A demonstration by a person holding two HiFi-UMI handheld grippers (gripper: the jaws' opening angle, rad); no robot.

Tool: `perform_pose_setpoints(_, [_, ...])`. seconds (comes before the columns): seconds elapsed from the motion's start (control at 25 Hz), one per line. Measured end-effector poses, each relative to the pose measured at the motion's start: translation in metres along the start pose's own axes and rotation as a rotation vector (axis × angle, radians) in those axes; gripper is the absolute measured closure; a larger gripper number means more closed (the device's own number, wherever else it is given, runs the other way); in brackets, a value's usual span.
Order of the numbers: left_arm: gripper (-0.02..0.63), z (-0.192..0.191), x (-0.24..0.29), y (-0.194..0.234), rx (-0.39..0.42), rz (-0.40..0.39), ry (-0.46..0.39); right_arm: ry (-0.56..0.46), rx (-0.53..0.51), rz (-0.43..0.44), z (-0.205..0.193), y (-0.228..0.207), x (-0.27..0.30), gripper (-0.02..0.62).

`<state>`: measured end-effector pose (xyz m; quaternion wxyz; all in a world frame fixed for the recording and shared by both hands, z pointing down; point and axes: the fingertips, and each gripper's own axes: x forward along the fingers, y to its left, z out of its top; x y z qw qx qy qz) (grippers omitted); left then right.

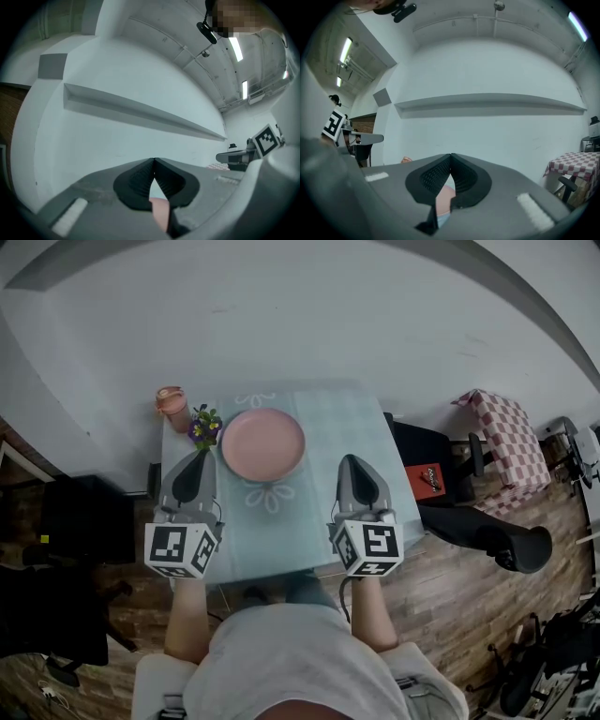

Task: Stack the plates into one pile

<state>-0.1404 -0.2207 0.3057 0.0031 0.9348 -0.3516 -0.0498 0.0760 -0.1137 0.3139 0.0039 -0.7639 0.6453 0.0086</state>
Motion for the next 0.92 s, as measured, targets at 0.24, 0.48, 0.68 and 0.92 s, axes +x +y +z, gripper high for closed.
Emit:
perform_pose_setpoints(0.24, [0.601, 0.006, -0.007, -0.002, 0.000, -0.024, -0.027, -0.010, -0.007, -0.030, 0.003, 0.004, -0.009, 0.595])
perform_pose_setpoints(0.48, [0.601, 0.006, -0.014, -0.004, 0.002, -0.028, -0.022, -0.008, -0.007, -0.036, 0.005, 0.010, -0.013, 0.595])
perform_pose_setpoints(0.68, [0.601, 0.006, -0.020, 0.002, -0.009, -0.017, -0.027, -0.014, -0.032, -0.029, 0.006, 0.019, -0.013, 0.595])
perform_pose_setpoints(0.92, [0.601, 0.008, -0.028, 0.006, -0.011, -0.003, -0.029, -0.015, -0.034, -0.025, 0.009, 0.026, -0.015, 0.595])
